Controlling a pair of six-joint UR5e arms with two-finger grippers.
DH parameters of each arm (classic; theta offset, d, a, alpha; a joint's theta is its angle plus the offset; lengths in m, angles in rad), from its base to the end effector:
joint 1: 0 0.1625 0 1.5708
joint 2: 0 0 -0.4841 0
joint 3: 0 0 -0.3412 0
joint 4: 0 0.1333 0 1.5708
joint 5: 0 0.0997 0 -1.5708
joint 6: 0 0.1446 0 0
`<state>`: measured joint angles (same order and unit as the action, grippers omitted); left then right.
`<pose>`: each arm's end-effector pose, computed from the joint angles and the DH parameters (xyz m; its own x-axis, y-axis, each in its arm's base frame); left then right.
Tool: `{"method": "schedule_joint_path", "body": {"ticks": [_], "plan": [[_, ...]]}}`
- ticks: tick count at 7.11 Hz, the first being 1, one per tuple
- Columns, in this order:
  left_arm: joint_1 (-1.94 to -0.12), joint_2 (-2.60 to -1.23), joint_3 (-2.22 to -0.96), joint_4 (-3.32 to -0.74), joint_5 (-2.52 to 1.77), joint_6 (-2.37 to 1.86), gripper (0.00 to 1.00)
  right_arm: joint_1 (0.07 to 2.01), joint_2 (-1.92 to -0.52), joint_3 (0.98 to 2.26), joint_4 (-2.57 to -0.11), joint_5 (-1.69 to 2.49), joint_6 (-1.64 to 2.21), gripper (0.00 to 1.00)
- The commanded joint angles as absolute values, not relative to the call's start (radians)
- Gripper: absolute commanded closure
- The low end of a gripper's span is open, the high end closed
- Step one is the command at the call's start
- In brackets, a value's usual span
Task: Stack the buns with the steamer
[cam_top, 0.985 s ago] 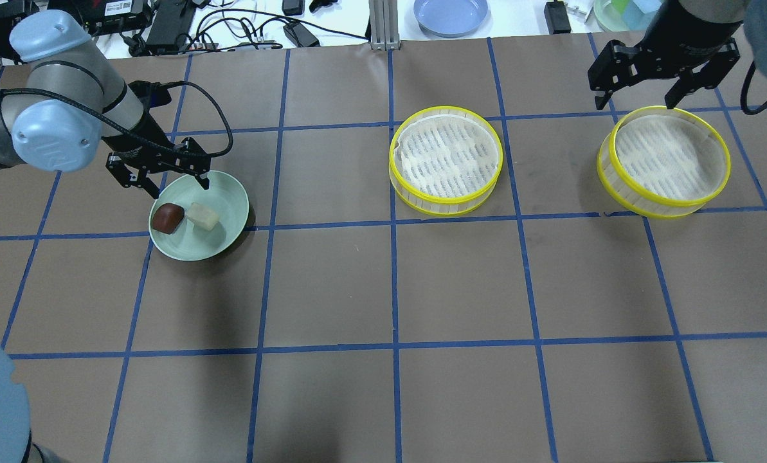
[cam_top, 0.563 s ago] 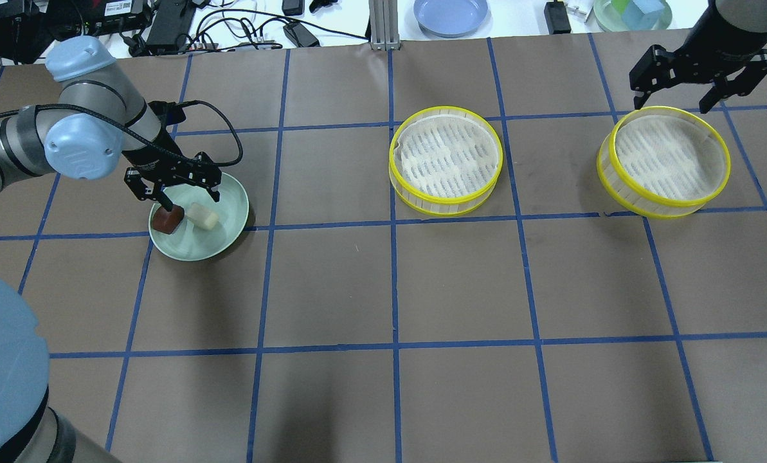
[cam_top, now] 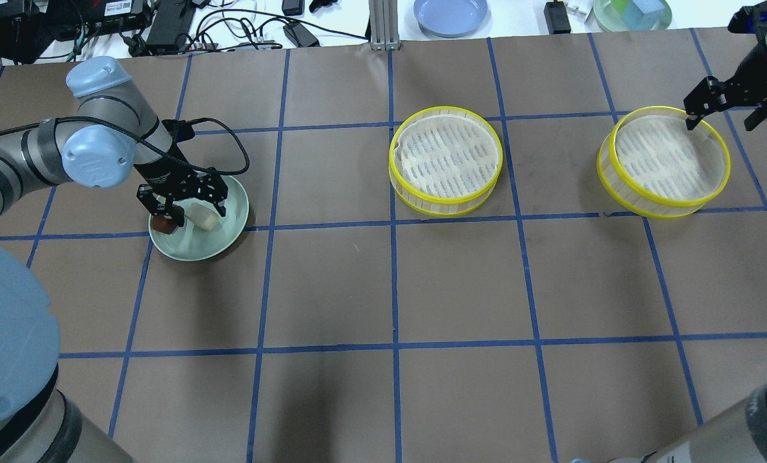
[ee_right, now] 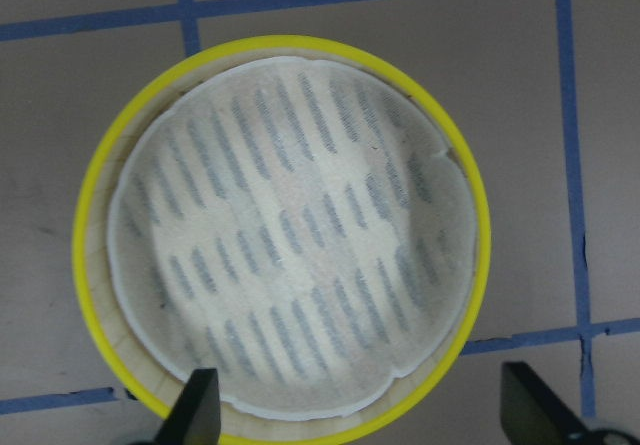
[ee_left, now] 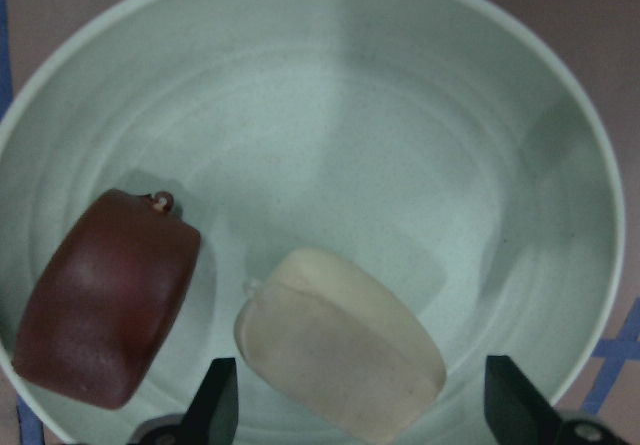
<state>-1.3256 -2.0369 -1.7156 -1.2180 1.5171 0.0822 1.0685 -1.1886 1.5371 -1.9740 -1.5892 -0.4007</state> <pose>-0.0017 -0.5742 0.2342 -0.9814 -0.1778 0.0727 -0.1547 0.9558 0.2501 -0.1785 -0.5964 0.3562 -0.9940 0.1027 0.0382 0.1010 0.9939 -0.0432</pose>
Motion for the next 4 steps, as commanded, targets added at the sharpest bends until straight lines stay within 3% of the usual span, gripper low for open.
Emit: {"method": "schedule_joint_path", "body": {"ticks": [1, 4], "plan": [[-1.325, -2.039, -1.715, -1.213, 1.522, 0.077, 1.00, 1.011, -1.109, 1.485, -1.986, -1.594, -0.504, 0.00], [-1.325, -2.001, -1.686, -1.109, 1.505, 0.077, 1.00, 1.009, -1.049, 1.485, -2.057, -1.621, -0.586, 0.00]]}}
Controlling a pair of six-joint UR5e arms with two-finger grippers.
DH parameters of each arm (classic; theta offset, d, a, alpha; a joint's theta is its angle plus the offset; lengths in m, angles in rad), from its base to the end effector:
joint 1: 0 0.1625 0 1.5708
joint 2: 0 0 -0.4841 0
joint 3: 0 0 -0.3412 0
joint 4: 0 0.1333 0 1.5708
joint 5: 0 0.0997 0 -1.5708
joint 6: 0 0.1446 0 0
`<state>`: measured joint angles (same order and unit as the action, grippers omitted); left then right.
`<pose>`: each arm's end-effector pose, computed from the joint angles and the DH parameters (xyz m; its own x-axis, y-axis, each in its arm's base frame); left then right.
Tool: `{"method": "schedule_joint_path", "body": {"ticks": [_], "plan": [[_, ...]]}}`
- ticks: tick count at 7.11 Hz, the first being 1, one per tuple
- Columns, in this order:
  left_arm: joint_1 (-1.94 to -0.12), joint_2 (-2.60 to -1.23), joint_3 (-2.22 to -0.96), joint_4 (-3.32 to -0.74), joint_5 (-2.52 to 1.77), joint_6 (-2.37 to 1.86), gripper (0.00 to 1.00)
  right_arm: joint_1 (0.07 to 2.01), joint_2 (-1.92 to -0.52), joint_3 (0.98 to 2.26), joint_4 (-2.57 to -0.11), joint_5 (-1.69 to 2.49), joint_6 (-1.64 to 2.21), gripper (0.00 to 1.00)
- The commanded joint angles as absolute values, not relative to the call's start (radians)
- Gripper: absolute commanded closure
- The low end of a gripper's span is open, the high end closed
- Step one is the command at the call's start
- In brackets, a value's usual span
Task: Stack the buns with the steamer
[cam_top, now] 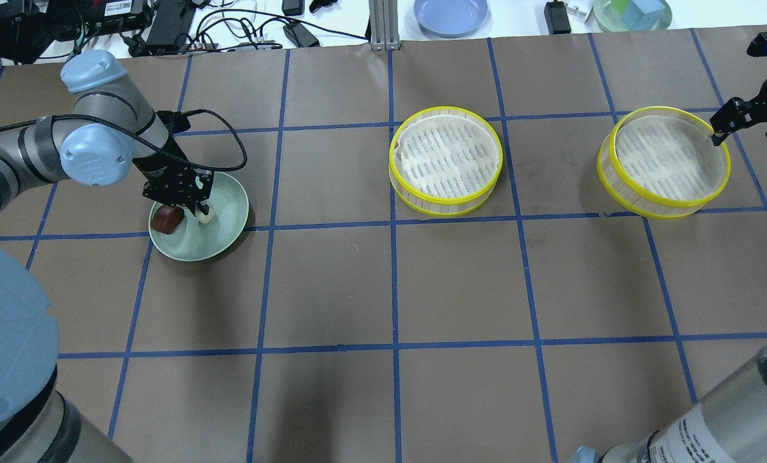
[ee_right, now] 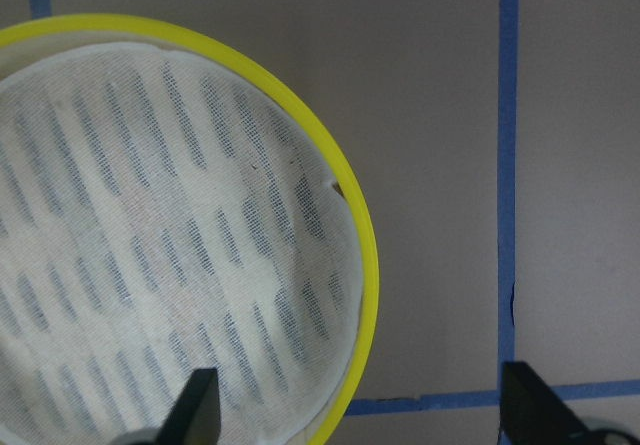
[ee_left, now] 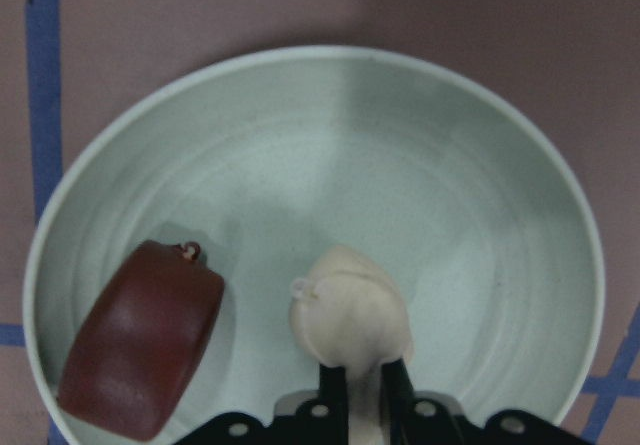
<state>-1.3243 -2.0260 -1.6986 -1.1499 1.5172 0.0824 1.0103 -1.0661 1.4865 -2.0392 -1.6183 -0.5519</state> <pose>0.0030 -0.5899 0.2509 -0.9828 -0.1724 0.0660 -0.1605 0.9746 0.1565 -0.2396 -0.6195 0.3075 -0.9978 0.0102 0.0655 0.0092 0.9998 -0.0160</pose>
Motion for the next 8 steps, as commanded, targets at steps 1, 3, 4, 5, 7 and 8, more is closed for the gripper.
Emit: {"method": "schedule_joint_path", "body": {"ticks": [1, 3, 4, 5, 7, 8], "plan": [[-1.344, -1.974, -1.651, -1.115, 1.443, 0.062, 1.00, 1.009, -1.046, 1.486, -2.063, -1.621, -0.600, 0.10], [-1.428, -1.928, -1.612, -1.102, 1.280, -0.099, 1.00, 1.003, -1.032, 1.485, -2.095, -1.620, -0.618, 0.16], [-1.498, -1.922, -1.588, -1.086, 1.270, -0.189, 1.00, 1.002, -1.031, 1.486, -2.098, -1.621, -0.623, 0.21], [-1.564, -1.936, -1.576, -1.009, 1.168, -0.295, 1.00, 1.000, -1.028, 1.488, -2.098, -1.621, -0.624, 0.26], [-1.639, -1.998, -1.589, -0.853, 0.986, -0.393, 1.00, 0.999, -1.022, 1.488, -2.098, -1.618, -0.627, 0.30], [-1.691, -2.035, -1.589, -0.759, 0.964, -0.440, 1.00, 0.999, -1.022, 1.488, -2.098, -1.618, -0.627, 0.45]]}}
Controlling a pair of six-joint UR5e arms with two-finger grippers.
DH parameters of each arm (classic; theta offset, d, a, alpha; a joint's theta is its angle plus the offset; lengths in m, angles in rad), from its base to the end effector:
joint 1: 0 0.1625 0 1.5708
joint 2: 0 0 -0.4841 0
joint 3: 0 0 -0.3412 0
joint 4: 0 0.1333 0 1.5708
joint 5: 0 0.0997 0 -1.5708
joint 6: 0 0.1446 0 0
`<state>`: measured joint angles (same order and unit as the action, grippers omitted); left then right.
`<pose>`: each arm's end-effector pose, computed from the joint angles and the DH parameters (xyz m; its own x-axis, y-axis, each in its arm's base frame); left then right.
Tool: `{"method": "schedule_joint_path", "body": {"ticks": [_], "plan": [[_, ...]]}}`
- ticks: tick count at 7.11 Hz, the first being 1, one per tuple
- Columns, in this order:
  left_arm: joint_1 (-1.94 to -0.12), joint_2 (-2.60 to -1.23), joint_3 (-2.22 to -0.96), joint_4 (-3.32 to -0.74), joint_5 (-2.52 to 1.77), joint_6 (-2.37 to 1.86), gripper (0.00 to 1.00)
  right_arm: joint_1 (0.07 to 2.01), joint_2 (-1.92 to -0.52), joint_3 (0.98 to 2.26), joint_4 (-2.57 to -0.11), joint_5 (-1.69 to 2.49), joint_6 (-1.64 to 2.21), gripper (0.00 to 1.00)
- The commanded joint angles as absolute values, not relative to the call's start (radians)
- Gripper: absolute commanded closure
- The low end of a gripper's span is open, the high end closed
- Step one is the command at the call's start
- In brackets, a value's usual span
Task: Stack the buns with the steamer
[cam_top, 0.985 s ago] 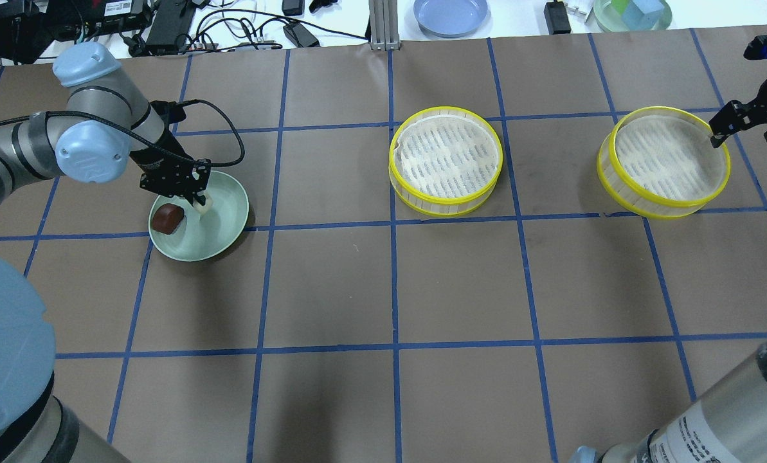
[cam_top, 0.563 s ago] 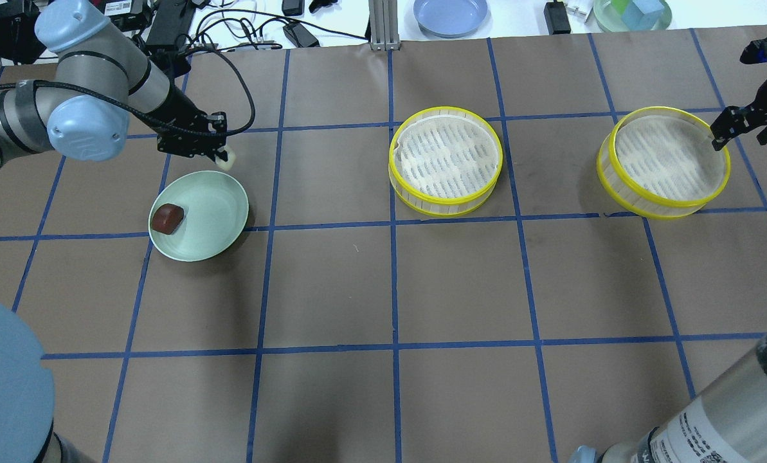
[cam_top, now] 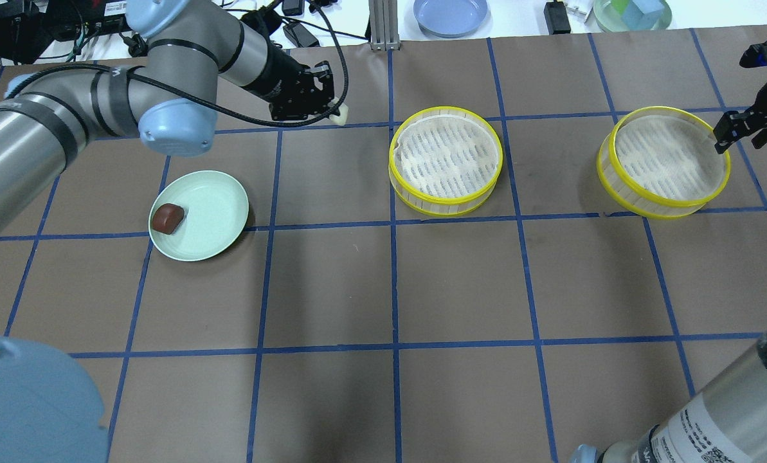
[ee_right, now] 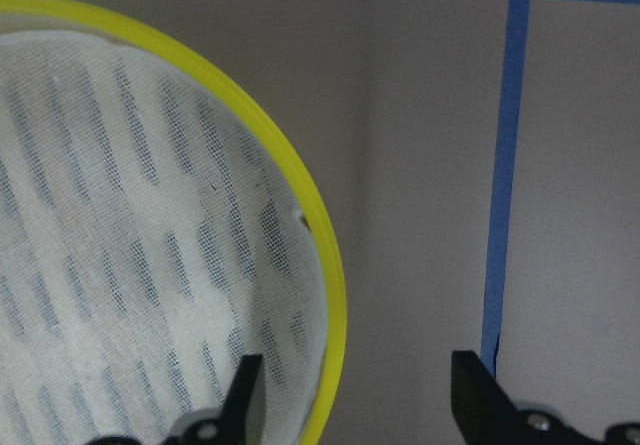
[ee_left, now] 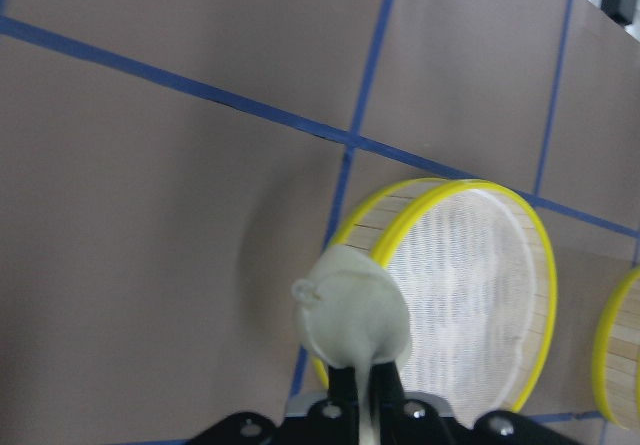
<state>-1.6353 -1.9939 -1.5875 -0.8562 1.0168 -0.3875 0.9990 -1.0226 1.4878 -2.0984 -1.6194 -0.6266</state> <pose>-0.2500 -0.6220 0.3673 -0.8007 -0.1803 0.5713 -0.2598 0.9638 -0.0599 -0.2541 -0.6282 0.2847 -0.9957 -0.0523 0.0758 -0.0541 0.9983 -0.0221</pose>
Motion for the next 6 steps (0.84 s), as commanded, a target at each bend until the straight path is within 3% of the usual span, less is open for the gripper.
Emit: {"method": "schedule_joint_path", "body": {"ticks": [1, 3, 4, 6], "plan": [[-1.710, -2.083, -1.589, -0.697, 0.960, -0.498, 1.00, 0.999, -1.023, 1.486, -2.097, -1.621, -0.627, 0.52], [-1.736, -2.141, -1.589, -0.663, 0.913, -0.573, 1.00, 0.999, -1.014, 1.488, -2.098, -1.621, -0.627, 0.52], [-1.756, -2.154, -1.589, -0.661, 0.920, -0.578, 0.34, 0.999, -1.012, 1.486, -2.098, -1.620, -0.627, 0.52], [-1.767, -2.152, -1.591, -0.663, 0.923, -0.604, 0.04, 0.999, -1.011, 1.488, -2.100, -1.621, -0.632, 0.64]]}}
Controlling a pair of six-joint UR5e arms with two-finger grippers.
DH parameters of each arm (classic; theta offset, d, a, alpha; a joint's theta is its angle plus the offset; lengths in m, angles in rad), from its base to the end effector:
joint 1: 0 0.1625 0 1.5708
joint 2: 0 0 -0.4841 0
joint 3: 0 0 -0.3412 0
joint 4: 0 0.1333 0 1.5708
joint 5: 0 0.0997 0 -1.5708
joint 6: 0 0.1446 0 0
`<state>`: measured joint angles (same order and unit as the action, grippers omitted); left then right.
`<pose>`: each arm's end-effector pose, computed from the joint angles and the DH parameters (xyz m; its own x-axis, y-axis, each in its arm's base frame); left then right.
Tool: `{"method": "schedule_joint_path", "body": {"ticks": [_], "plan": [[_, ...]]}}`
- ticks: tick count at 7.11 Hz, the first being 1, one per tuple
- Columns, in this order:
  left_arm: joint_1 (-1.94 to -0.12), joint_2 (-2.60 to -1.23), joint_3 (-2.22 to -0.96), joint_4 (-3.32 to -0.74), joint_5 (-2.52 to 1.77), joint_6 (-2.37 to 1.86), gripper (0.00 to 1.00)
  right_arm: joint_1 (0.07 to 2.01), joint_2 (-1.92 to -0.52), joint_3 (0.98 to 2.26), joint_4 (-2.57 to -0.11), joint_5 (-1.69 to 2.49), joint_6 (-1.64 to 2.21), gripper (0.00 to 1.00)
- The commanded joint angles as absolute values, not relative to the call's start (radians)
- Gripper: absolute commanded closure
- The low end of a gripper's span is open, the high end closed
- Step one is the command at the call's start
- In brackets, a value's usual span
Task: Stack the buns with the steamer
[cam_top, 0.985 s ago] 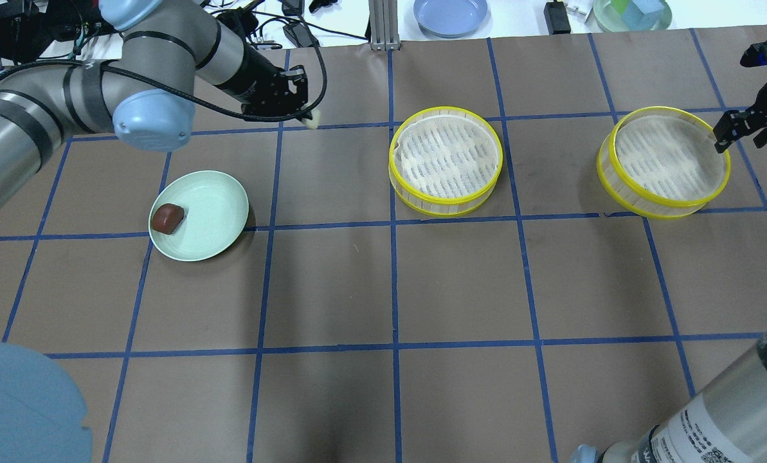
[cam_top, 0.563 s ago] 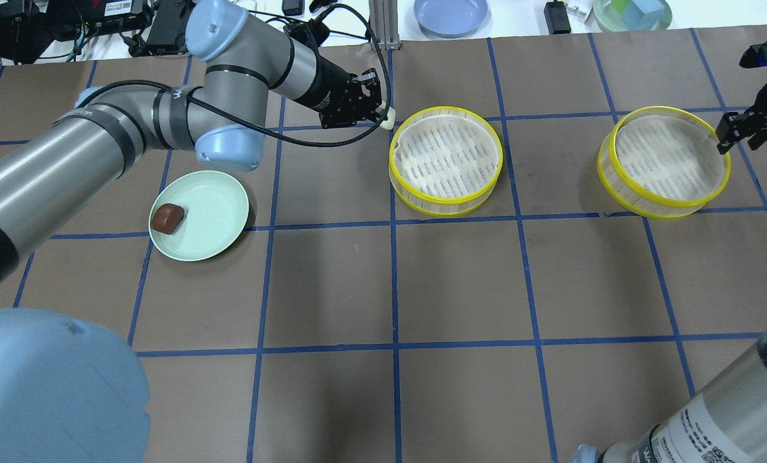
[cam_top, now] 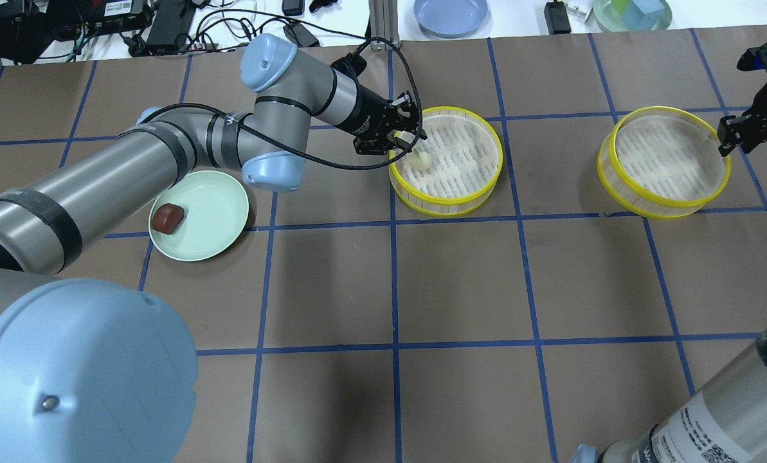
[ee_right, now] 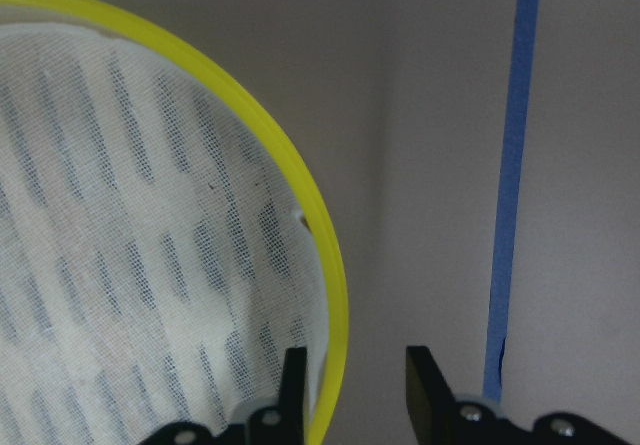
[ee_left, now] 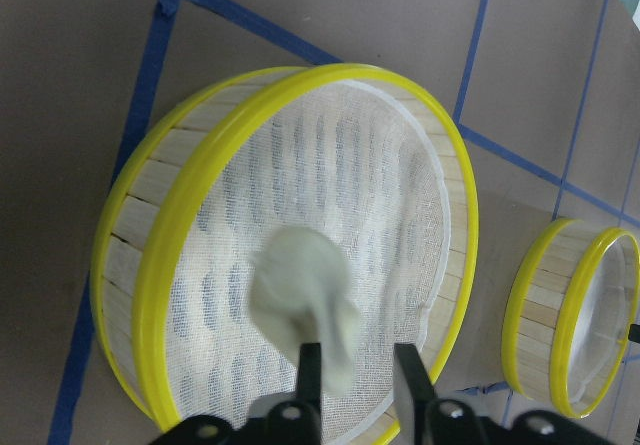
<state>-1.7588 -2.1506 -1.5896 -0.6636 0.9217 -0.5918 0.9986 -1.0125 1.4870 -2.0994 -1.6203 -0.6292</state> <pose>-0.3434 -0.6239 0.2957 -0.7204 -0.2489 0.6474 -0.2696 0.9605 0.0692 -0.2553 -0.6293 0.2784 -0.9959 -0.0550 0.0718 -0.0562 0.9983 -0.0146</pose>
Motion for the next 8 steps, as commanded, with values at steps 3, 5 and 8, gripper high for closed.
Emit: {"method": "schedule_joint_path", "body": {"ticks": [3, 5, 8], "plan": [[-1.756, -2.050, -1.518, -0.823, 1.176, -0.601, 0.00, 0.999, -1.009, 1.491, -2.098, -1.611, -0.629, 0.72], [-1.673, -1.972, -1.438, -1.144, 1.366, -0.354, 0.00, 0.999, -1.009, 1.491, -2.111, -1.595, -0.627, 0.68], [-1.528, -1.847, -1.451, -1.420, 1.581, 0.014, 0.00, 0.999, -1.008, 1.494, -2.117, -1.586, -0.627, 0.57]]}}
